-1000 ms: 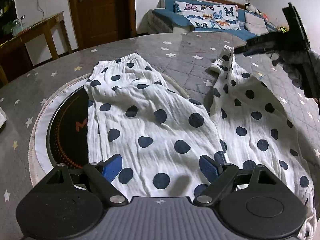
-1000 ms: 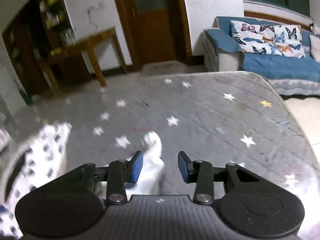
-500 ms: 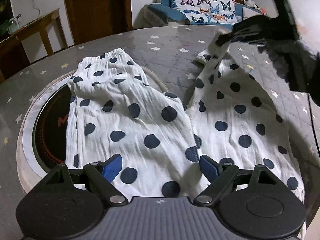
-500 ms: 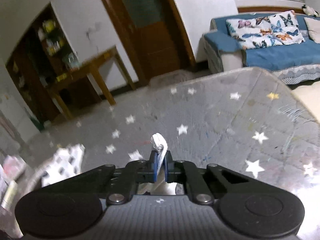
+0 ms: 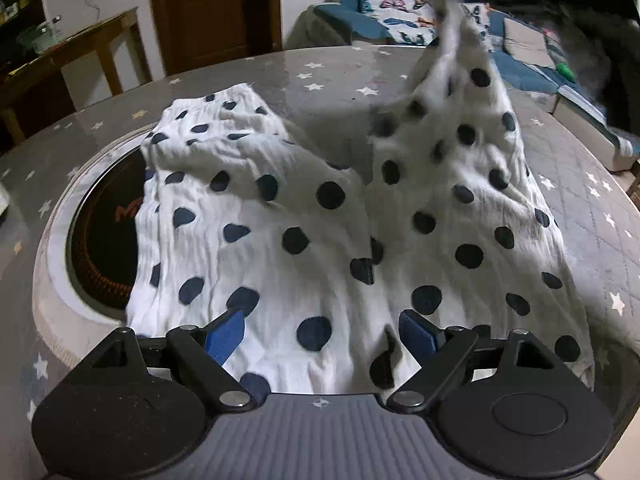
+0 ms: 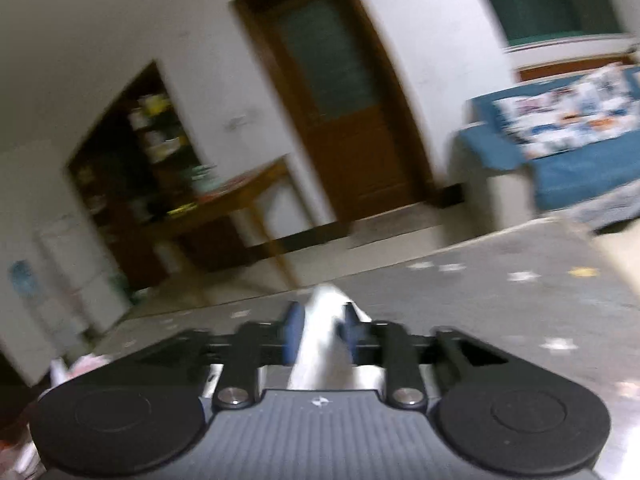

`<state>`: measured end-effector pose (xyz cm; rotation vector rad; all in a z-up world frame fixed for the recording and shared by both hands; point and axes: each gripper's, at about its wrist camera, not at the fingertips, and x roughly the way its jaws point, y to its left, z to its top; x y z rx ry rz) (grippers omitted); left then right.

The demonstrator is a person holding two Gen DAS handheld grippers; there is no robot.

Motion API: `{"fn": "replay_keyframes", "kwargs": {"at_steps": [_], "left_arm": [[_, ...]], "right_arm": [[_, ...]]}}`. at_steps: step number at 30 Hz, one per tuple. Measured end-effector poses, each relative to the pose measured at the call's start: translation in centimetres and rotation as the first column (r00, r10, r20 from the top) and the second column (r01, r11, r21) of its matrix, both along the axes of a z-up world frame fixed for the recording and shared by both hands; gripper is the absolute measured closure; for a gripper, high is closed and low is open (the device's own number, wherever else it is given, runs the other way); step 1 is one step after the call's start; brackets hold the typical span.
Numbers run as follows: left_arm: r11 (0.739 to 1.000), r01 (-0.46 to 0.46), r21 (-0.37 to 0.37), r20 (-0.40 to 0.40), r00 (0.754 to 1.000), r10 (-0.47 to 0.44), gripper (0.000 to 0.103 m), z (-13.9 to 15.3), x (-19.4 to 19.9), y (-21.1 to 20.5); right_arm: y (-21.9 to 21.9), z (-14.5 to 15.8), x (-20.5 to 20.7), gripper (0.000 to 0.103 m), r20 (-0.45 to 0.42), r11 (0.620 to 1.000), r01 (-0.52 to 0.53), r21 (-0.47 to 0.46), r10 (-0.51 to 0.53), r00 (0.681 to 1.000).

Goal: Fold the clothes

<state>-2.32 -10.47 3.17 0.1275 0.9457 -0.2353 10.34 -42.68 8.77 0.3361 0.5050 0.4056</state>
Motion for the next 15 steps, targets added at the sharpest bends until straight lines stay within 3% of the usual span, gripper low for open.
{"fn": "replay_keyframes", "kwargs": {"at_steps": [4,9,13,15], "left_arm": [[0.999,-0.043,-0.010,-0.003,0.999,0.043,0.016,-0.2,-0.6,0.8],[0.998,-0.063,-0.023,-0.006,0.998,0.063,0.016,-0.5,-1.0,1.4],[0.997,-0.064,-0.031,-0.005,0.998,0.064,0.016,-0.4,-0.9,1.6],[0.998,-0.059,-0.027,-0.003,0.998,0.059,0.016,-0.3,-1.0,1.6]], "right_arm": [[1.3,-0.7,0.9,0.065,-0.035,0.997,-0.074,-0.015,0.073,0.997],[-1.0,-3.0,0.9,0.066,-0.096,0.996,-0.020,-0.088,0.011,0.995],[-1.7,-6.0,1.7,0.066,-0.152,0.977,0.014,-0.212,-0.047,0.987],[-1.4,-7.3,2.1,0.066,-0.178,0.977,0.008,-0.214,-0.048,0.983]]}}
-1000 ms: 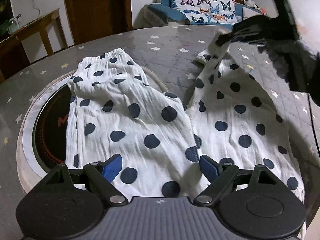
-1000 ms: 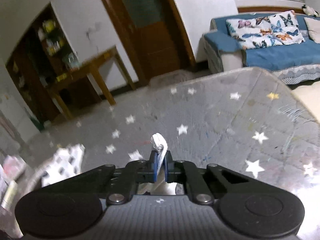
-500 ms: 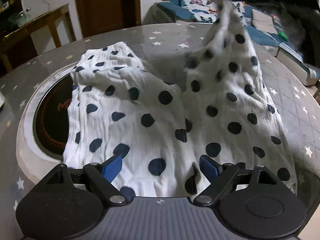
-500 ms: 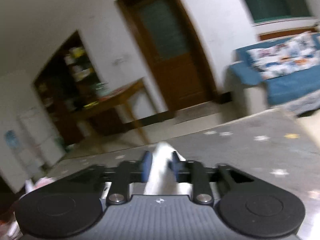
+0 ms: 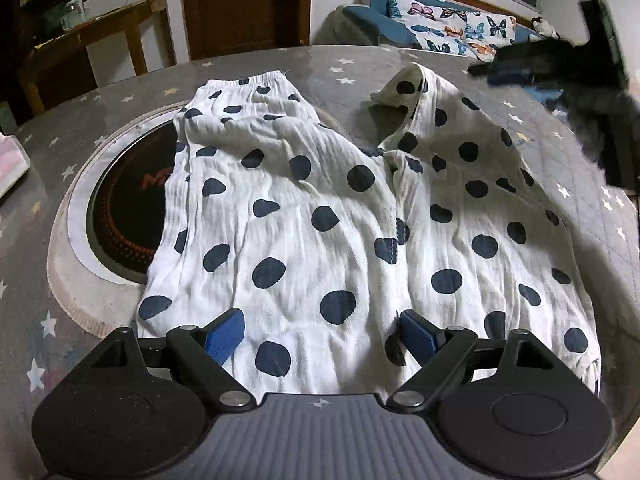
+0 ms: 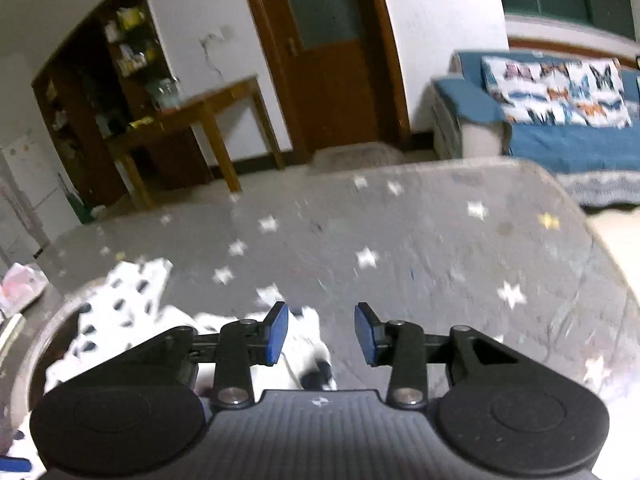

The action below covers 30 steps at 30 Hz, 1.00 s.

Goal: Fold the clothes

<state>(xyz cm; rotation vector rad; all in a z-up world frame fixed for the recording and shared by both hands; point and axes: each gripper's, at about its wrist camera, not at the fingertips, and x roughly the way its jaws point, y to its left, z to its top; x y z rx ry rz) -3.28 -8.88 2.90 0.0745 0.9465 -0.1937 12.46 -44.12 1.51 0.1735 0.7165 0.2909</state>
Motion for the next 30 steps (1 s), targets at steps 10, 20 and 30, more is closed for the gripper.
{"fn": "replay_keyframes", "kwargs": {"at_steps": [10,20,30], "left_arm": [[1.000,-0.027,-0.016,-0.001,1.000,0.027,0.016,-0.2,-0.2,0.9],[0.998,-0.056,-0.025,0.021,0.998,0.056,0.016,-0.1,-2.1,2.3],[0.990,-0.134,-0.040,0.077,0.988,0.137,0.016,1.6,-2.6,5.7]], "right_arm": [[4.1,-3.1,3.0,0.069,-0.033,0.995,-0.039,-0.094,0.036,0.999],[4.2,-2.5,2.4,0.095,0.070,0.955,0.100,-0.281,-0.083,0.994],[3.8,-0.2,-0.7,0.061,0.084,0.969,0.084,-0.234,-0.066,0.994]]}}
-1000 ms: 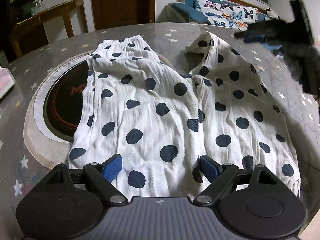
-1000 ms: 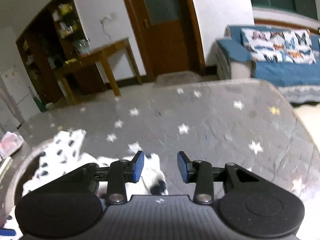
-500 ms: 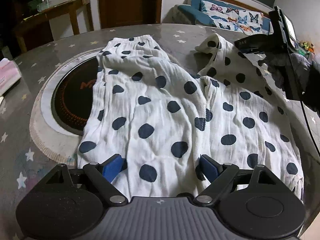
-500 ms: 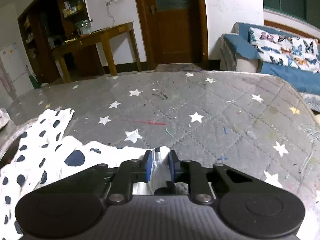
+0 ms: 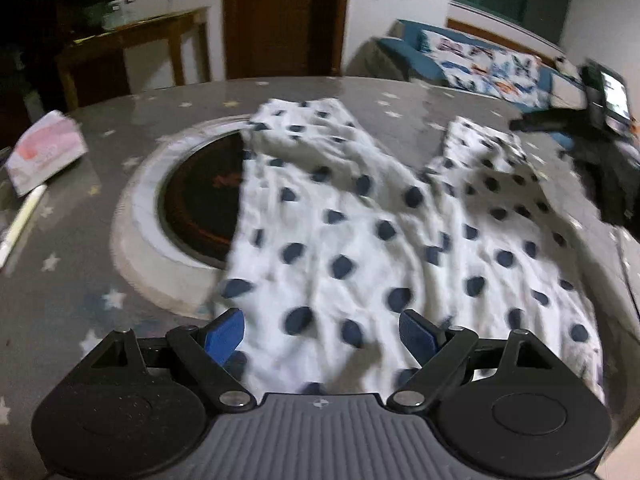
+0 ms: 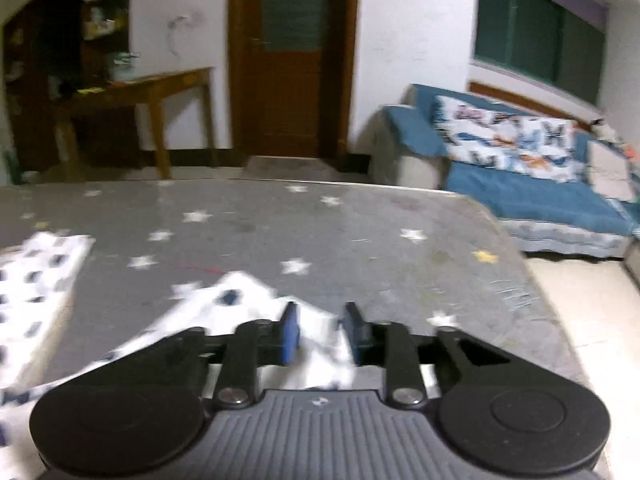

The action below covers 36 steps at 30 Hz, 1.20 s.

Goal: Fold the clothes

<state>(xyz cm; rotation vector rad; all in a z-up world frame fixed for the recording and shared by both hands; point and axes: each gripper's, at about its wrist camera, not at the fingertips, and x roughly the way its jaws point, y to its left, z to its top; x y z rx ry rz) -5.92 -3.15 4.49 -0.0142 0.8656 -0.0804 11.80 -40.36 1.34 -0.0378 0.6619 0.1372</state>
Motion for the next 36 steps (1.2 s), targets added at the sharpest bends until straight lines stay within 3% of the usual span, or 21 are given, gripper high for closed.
{"fn": "replay_keyframes", "kwargs": {"at_steps": [4,10,18,25,36], "left_arm": [[0.998,-0.054,0.038,-0.010,0.998,0.055,0.017,-0.9,0.0,1.3],[0.997,-0.061,0.038,-0.025,0.998,0.061,0.019,-2.2,-0.4,2.2],[0.999,-0.029,0.029,-0.001,1.000,0.029,0.048,-1.9,-1.0,2.6],[0.999,-0.049,0.021,0.006,0.999,0.049,0.070,-1.6,-2.0,3.2],[0.998,-0.064,0.004,-0.017,0.998,0.064,0.071,-1.2,-2.9,4.0]], "right_arm": [[1.8,-0.5,-1.0,0.055,-0.040,0.995,-0.087,0.047,0.089,0.995],[4.0,-2.7,-1.3,0.040,-0.106,0.990,-0.142,0.010,0.143,0.984],[4.7,-1.9,-2.6,0.035,-0.081,0.987,-0.163,-0.009,0.162,0.984],[6.9,0.3,-1.3,0.050,-0.071,0.972,-0.223,0.073,0.228,0.971],[15.6,0.7,4.2,0.065,-0.103,0.929,-0.354,0.110,0.365,0.925]]}}
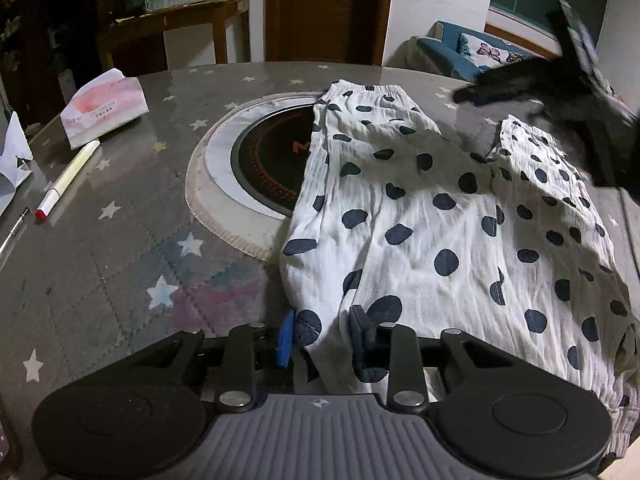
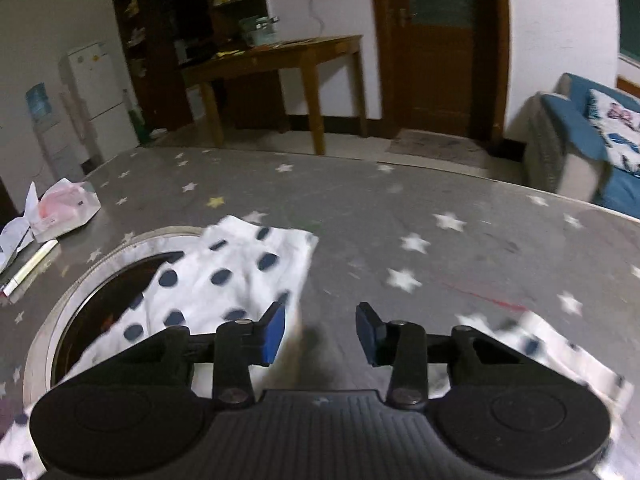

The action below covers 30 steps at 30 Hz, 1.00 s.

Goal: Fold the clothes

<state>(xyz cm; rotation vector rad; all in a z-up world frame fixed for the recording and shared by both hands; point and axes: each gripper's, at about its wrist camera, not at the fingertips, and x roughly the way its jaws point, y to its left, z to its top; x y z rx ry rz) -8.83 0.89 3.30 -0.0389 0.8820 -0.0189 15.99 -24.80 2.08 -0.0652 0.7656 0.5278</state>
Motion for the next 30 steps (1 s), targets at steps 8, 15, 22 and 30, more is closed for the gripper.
{"fn": "replay_keyframes", "kwargs": {"at_steps": [8,15,22,30], "left_arm": [[1.000,0.003,-0.026,-0.019,1.000,-0.004,0.072,0.1,0.4,1.0],[0.999,0.008,-0.037,-0.020,1.000,-0.009,0.072,0.0,0.6,1.4],[0.999,0.007,-0.031,-0.017,1.000,-0.007,0.070,0.0,0.5,1.3],[1.000,0.017,-0.024,-0.003,1.000,-0.017,0.070,0.1,0.1,1.4]], "right_arm": [[4.7,-2.5,5.2,0.075,-0.045,0.999,-0.012,-0.053,0.010,0.999],[7.6,-3.3,7.6,0.094,0.034,0.988,0.001,-0.157,0.005,0.999],[7.5,-1.8,7.2,0.083,0.063,0.986,-0.006,-0.168,0.017,0.998],[1.2,1.8,-1.5,0.052,0.081,0.984,-0.067,-0.166,0.081,0.993]]}}
